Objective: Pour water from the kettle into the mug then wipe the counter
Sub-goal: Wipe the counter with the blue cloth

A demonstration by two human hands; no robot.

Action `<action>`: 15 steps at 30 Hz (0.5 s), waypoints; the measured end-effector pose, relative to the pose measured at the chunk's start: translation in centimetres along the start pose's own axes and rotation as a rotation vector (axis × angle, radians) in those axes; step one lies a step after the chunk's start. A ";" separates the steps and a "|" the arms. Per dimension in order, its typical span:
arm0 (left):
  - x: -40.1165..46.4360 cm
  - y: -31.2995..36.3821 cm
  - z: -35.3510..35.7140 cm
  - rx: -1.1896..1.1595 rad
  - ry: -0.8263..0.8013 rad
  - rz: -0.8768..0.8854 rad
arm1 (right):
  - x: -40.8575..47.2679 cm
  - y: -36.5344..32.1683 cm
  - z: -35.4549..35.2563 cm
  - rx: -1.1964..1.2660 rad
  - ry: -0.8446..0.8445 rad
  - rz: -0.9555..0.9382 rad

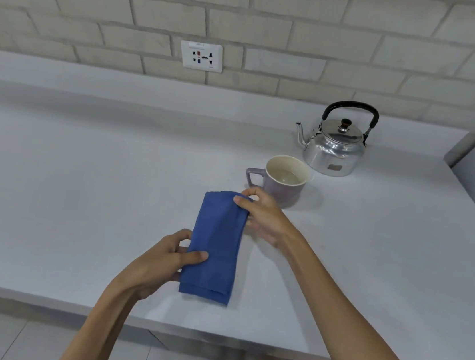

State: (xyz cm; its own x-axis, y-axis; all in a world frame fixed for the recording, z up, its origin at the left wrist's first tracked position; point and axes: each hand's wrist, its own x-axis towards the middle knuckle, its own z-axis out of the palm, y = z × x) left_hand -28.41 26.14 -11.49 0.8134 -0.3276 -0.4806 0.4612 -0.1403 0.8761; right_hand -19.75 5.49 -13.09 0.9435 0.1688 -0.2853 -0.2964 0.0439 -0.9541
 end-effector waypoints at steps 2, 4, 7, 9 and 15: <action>0.8 -0.1 1.6 -0.063 -0.052 -0.033 | -0.6 -0.3 -1.9 -0.086 0.067 -0.056; 1.7 -0.4 3.2 -0.123 -0.072 -0.069 | -1.2 -0.2 -3.5 -0.237 0.139 -0.102; 2.8 -1.1 5.5 -0.174 -0.071 -0.136 | -1.7 0.8 -5.2 -0.450 0.262 -0.155; 3.4 -1.5 6.8 -0.169 -0.057 -0.177 | -1.7 1.7 -5.7 -0.563 0.337 -0.176; 3.8 -1.5 7.7 0.131 0.080 -0.140 | -2.6 3.6 -4.5 -0.885 0.447 -0.259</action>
State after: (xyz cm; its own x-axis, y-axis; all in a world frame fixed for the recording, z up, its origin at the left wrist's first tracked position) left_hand -28.79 17.91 -14.37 0.7723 -0.2222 -0.5951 0.5261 -0.3013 0.7952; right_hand -22.64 0.75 -16.22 0.9856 -0.1331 0.1039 -0.0306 -0.7460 -0.6653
